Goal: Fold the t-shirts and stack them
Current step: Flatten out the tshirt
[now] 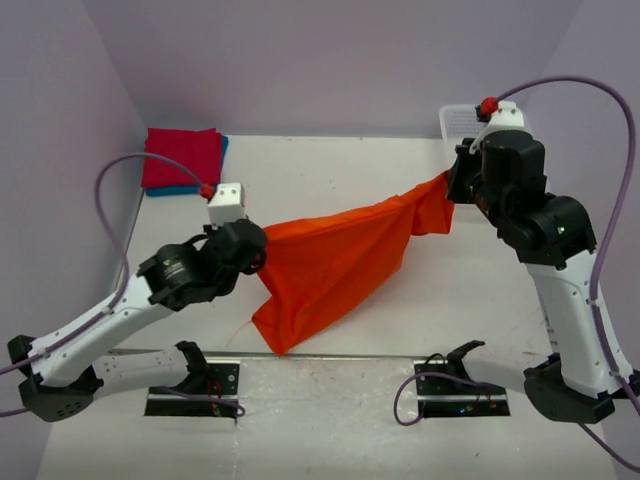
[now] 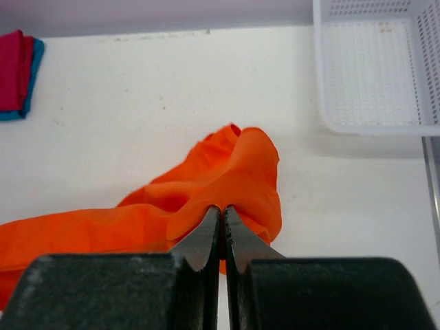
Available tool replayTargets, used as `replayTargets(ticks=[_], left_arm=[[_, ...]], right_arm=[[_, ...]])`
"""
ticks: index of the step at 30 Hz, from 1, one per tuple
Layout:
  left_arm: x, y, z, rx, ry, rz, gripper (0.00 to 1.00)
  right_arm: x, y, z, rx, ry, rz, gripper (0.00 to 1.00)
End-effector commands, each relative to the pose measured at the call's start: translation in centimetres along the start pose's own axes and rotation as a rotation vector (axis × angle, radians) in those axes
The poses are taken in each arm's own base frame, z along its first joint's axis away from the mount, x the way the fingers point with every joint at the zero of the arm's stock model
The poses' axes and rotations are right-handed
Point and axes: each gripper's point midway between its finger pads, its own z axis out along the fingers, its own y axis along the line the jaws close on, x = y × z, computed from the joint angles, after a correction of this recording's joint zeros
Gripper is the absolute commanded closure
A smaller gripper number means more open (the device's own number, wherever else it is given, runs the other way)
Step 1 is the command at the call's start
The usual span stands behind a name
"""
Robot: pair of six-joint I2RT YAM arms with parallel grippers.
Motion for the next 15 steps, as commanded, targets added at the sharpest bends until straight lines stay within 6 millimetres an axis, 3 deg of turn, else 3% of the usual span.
replayTargets(ticks=[1, 6, 10, 15], left_arm=[[-5.2, 3.6, -3.9, -0.031, -0.137, -0.052, 1.00], [-10.2, 4.1, -8.6, 0.145, -0.270, -0.043, 1.00], [-13.5, 6.0, -12.9, 0.246, -0.377, -0.098, 1.00], [-15.8, 6.4, -16.1, 0.348, -0.433, -0.098, 1.00]], right_arm=[[-3.2, -0.8, -2.4, 0.020, -0.079, -0.017, 1.00], [-5.3, -0.4, -4.7, -0.040, -0.136, -0.048, 1.00], [-5.7, -0.3, -6.8, -0.094, -0.178, -0.030, 1.00], [-6.2, 2.7, -12.3, -0.373, -0.273, -0.022, 1.00]])
